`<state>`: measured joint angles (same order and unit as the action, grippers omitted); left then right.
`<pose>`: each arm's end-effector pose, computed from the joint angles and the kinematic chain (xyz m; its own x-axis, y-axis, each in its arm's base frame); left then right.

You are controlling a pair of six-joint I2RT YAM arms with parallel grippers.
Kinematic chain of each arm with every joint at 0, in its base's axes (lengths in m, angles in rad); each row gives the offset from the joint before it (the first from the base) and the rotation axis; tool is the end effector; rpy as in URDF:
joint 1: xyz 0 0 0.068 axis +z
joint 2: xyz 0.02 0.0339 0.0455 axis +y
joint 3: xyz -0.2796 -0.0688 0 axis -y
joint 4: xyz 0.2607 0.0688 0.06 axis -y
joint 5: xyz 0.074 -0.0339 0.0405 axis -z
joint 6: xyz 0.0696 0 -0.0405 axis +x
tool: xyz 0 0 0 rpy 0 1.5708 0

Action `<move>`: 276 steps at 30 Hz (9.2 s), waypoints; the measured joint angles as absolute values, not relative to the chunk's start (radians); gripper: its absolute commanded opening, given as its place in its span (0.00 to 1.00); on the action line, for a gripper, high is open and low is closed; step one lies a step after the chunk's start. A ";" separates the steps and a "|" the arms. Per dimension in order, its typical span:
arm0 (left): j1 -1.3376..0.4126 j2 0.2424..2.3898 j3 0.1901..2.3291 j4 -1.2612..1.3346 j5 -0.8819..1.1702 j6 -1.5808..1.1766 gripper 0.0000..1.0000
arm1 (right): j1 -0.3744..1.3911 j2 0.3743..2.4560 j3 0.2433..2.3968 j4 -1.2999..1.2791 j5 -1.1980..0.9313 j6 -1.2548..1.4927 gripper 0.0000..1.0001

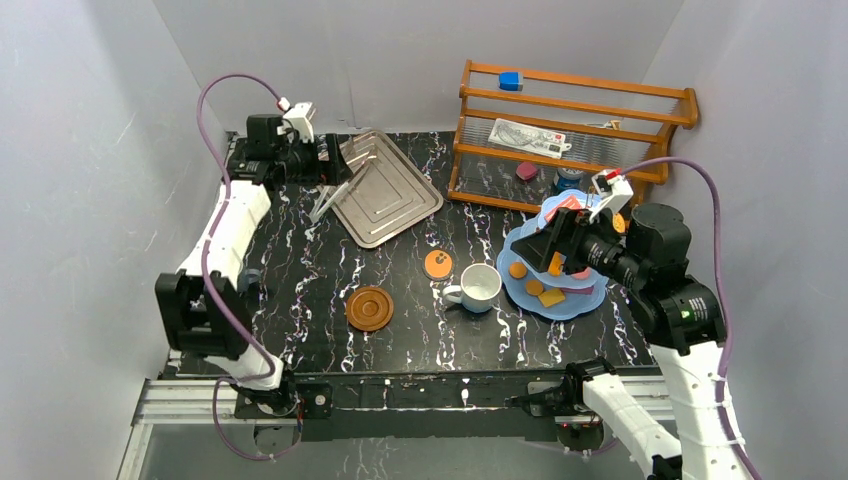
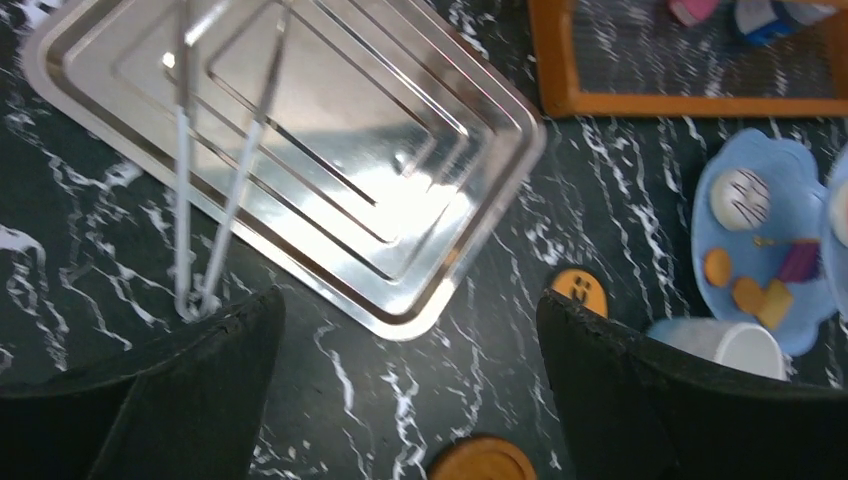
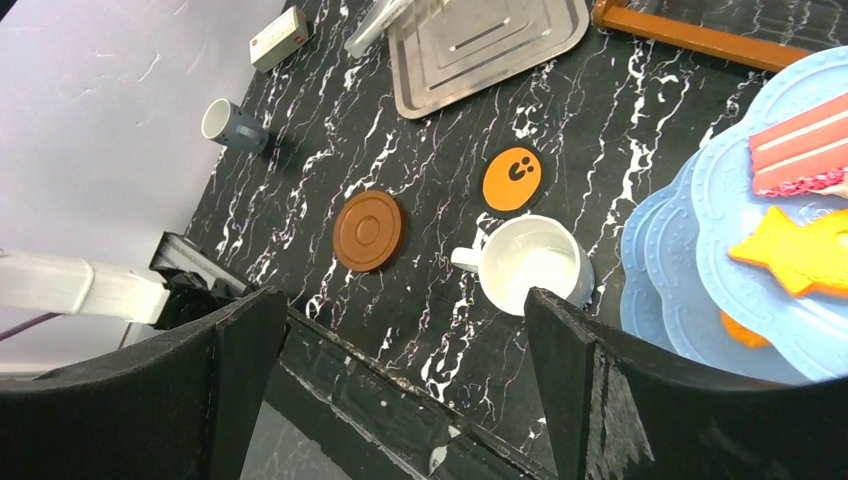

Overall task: Serve the afternoon tea
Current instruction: Place the clamp on the tray, then pick up the cup at the center of the board.

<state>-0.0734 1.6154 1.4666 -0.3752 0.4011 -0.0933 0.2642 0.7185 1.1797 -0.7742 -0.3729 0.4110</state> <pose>0.4156 -0.0578 0.3444 -0.5345 -0.0467 -0.8439 0.3564 0.8929 -0.2752 0.1366 0.0632 0.4246 -0.5033 0.2493 -0.8274 -0.4109 0.7732 0.4830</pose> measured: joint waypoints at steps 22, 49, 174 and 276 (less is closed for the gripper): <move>-0.219 1.103 0.903 -0.332 0.421 -0.176 0.94 | 0.264 0.872 1.182 -0.786 -0.415 0.416 0.79; -0.211 0.915 0.686 -0.329 0.392 -0.365 0.75 | 0.632 1.052 1.160 -0.775 -0.106 0.417 0.64; -0.211 0.921 0.669 -0.321 0.378 -0.280 0.75 | 1.066 1.669 1.232 -1.098 0.471 1.634 0.56; -0.285 1.215 0.570 -0.276 0.336 -0.622 0.62 | 1.010 1.235 1.018 -0.488 0.362 0.442 0.00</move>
